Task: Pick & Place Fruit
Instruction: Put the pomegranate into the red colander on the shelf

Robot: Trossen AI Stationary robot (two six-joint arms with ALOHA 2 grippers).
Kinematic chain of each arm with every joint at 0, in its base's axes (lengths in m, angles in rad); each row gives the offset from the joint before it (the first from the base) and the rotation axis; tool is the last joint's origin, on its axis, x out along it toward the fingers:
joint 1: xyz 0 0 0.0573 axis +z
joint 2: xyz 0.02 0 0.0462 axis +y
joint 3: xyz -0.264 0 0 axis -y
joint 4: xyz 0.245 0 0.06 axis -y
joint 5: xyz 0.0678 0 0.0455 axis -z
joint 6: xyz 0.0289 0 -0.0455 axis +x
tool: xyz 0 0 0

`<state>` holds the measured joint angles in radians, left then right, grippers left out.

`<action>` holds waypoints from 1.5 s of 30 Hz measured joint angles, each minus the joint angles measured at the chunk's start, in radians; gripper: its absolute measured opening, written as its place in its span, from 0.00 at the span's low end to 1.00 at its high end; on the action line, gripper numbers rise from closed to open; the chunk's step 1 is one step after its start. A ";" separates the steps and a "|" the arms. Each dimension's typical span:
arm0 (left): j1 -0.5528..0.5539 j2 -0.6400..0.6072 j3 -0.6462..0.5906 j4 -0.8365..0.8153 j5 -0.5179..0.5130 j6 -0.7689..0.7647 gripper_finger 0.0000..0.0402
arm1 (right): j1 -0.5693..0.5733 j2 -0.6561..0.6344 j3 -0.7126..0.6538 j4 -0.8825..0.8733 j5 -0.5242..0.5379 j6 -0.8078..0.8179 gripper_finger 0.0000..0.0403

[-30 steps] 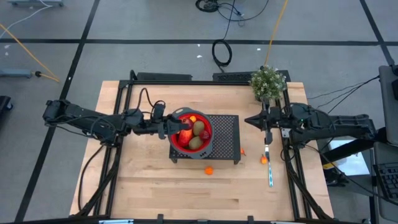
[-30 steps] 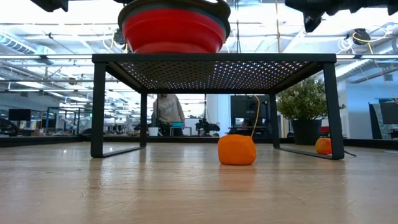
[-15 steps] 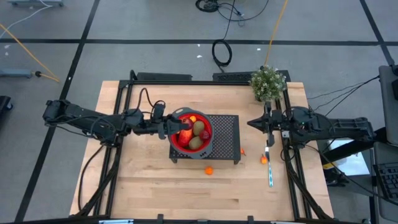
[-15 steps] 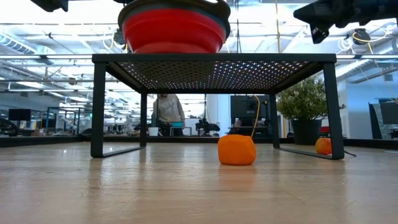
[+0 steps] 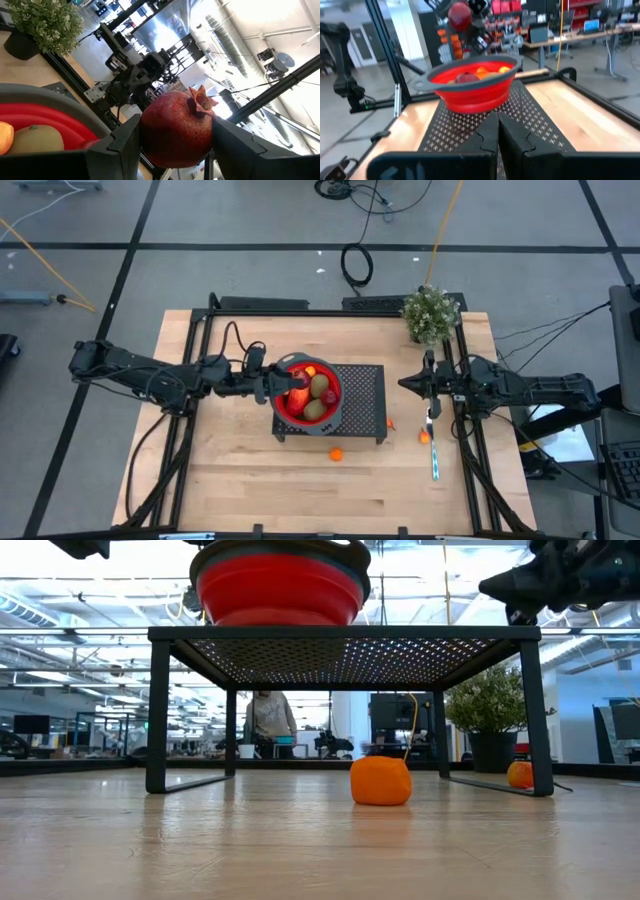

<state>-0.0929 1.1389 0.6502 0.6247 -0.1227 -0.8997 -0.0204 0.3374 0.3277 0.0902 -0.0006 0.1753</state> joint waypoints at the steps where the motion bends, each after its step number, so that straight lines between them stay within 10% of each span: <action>1: 0.000 0.000 0.000 0.000 0.000 0.000 0.50 | 0.000 -0.004 -0.018 0.034 0.000 0.000 0.00; 13: -0.014 0.000 0.029 -0.035 0.013 0.165 0.50 | 0.000 -0.024 -0.148 0.251 0.004 0.000 0.00; 23: -0.027 0.000 0.304 -0.602 -0.095 0.278 0.50 | 0.000 -0.024 -0.148 0.251 0.000 0.022 0.00; 45: -0.027 0.262 0.634 -1.064 -0.166 0.379 0.50 | 0.000 -0.024 -0.148 0.250 -0.003 0.022 0.00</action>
<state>-0.1204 1.4007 1.2838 -0.4398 -0.2886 -0.5205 -0.0204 0.3133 0.1795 0.3397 -0.0036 0.1974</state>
